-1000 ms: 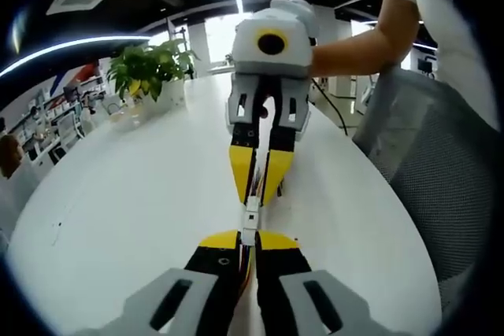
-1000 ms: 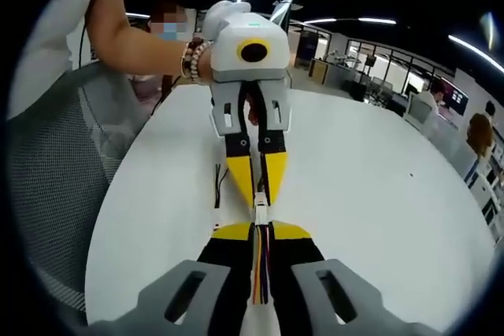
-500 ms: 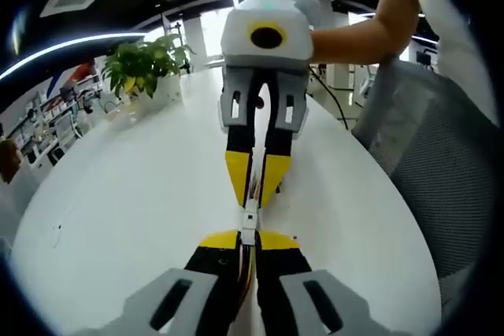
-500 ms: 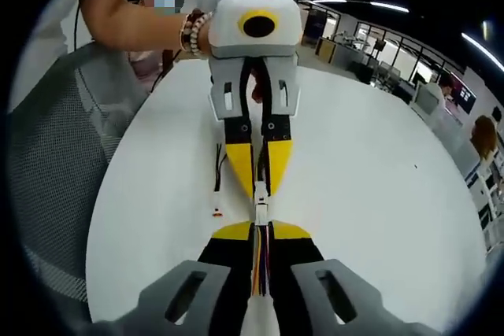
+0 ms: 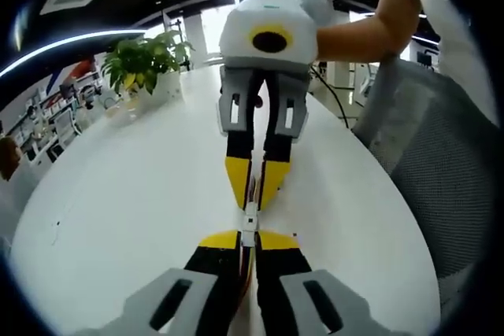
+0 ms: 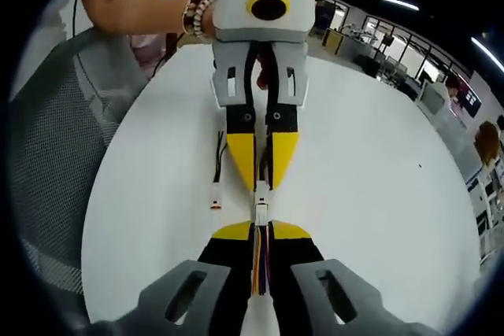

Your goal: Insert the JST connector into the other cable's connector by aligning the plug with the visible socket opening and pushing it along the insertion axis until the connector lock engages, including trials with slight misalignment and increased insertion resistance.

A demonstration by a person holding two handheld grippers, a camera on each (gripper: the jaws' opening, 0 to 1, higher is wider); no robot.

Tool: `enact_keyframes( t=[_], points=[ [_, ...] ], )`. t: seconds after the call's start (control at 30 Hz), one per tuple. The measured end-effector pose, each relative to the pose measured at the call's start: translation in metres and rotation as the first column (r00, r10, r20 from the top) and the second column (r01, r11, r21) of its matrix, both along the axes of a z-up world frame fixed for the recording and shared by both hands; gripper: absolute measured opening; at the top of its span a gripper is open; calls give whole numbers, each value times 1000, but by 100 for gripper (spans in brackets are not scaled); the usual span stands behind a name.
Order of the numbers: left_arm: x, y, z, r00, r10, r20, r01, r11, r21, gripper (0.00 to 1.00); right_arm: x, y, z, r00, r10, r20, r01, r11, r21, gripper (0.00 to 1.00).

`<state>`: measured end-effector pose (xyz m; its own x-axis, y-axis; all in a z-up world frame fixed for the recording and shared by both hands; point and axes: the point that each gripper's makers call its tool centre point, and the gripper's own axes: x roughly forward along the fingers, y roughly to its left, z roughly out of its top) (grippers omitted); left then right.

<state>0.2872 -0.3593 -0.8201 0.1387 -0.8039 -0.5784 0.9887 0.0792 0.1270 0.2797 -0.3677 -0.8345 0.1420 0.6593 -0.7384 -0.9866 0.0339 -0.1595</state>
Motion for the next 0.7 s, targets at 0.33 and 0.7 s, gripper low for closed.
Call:
enact_keyframes(
  t=[0.33,0.7],
  points=[
    [-1,-1,-8,1000,-2,-6,2,1000,14,0,0,-1,-8,1000,9,0,-9,1000,-26,3],
    [-1,-3,-20,1000,-2,-12,3,999,35,0,1,-3,-18,1000,21,-8,-21,998,-62,3]
  ],
)
